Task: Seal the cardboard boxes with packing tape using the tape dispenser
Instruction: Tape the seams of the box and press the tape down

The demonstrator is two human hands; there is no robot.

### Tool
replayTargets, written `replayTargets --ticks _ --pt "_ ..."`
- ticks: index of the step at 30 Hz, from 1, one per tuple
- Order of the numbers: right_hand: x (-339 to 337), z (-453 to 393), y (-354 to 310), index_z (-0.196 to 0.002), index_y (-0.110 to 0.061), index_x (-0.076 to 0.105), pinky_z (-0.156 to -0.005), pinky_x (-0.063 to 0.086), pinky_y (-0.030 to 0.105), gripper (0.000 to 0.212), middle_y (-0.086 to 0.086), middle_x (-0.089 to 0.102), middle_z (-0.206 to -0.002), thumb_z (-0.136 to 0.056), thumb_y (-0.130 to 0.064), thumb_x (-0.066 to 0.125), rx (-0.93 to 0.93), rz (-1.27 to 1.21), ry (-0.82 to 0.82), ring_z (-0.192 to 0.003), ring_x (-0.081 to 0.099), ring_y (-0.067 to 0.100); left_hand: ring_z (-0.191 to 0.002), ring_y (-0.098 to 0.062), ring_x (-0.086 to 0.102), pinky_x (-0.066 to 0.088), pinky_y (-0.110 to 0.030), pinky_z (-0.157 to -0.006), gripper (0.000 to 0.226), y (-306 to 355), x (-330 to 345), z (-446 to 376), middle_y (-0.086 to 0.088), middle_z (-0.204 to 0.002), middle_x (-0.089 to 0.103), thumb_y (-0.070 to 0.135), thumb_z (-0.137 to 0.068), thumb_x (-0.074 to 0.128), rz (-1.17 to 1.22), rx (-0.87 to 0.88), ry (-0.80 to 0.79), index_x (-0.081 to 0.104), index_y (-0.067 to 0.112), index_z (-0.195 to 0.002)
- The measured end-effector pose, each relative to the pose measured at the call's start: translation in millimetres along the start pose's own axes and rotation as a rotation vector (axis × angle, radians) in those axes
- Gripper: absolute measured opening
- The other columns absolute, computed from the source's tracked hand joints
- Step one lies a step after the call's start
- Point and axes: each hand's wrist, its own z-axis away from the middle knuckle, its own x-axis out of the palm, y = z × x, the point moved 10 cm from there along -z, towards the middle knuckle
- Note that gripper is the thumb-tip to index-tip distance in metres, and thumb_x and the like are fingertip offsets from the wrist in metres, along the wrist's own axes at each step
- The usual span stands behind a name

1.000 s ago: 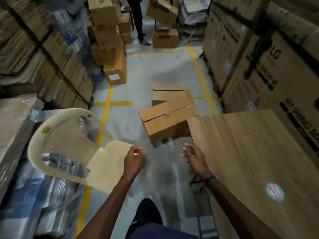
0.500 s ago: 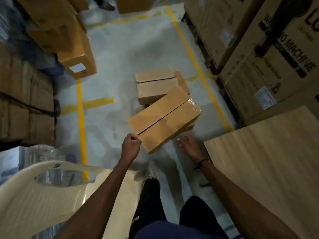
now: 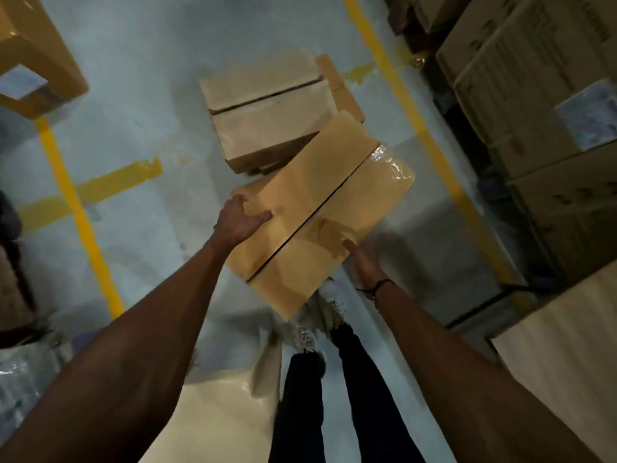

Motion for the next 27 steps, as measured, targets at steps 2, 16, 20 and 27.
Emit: replayTargets --ticks 2,16,20,27 --pt "2.7 -39.1 23.2 -0.164 -0.009 0.015 -0.117 0.037 0.045 0.099 0.009 0.029 -0.166 -0.093 -0.047 0.073 0.026 -0.039 0.084 -0.149 0.034 0.029 -0.138 -0.032 0.049 0.044 -0.043 -0.108 0.107 -6.2 17.1 -36.1 -0.010 -0.154 0.046 0.074 -0.072 0.078 -0.004 0.010 -0.030 0.038 0.016 -0.153" --pt "17.0 -154.6 80.4 -0.151 -0.031 0.048 -0.107 0.046 0.062 0.093 0.003 0.057 -0.150 -0.073 -0.056 0.091 -0.155 -0.296 -0.041 -0.135 0.056 0.034 -0.135 -0.040 0.048 0.040 -0.065 -0.106 0.097 -18.0 53.9 -123.3 -0.010 -0.148 0.051 0.066 -0.072 0.080 -0.175 0.155 -0.004 0.041 0.025 -0.152" --pt "24.1 -77.8 27.6 -0.154 -0.040 0.039 -0.095 0.053 0.067 0.081 0.001 0.051 -0.154 -0.085 -0.047 0.082 0.000 -0.311 -0.072 -0.135 0.054 0.036 -0.140 -0.041 0.039 0.034 -0.064 -0.110 0.092 2.2 23.9 -88.9 -0.009 -0.153 0.043 0.064 -0.078 0.078 -0.173 0.164 0.035 0.037 0.032 -0.154" --pt "-9.9 48.7 -51.1 -0.144 -0.034 0.049 -0.077 0.062 0.054 0.055 -0.001 0.066 -0.131 -0.095 -0.037 0.074 -0.112 -0.156 0.020 -0.117 0.065 0.033 -0.135 -0.039 0.039 0.031 -0.055 -0.107 0.083 53.5 -68.4 24.1 -0.007 -0.146 0.044 0.061 -0.080 0.077 -0.124 0.173 0.110 0.042 0.033 -0.150"
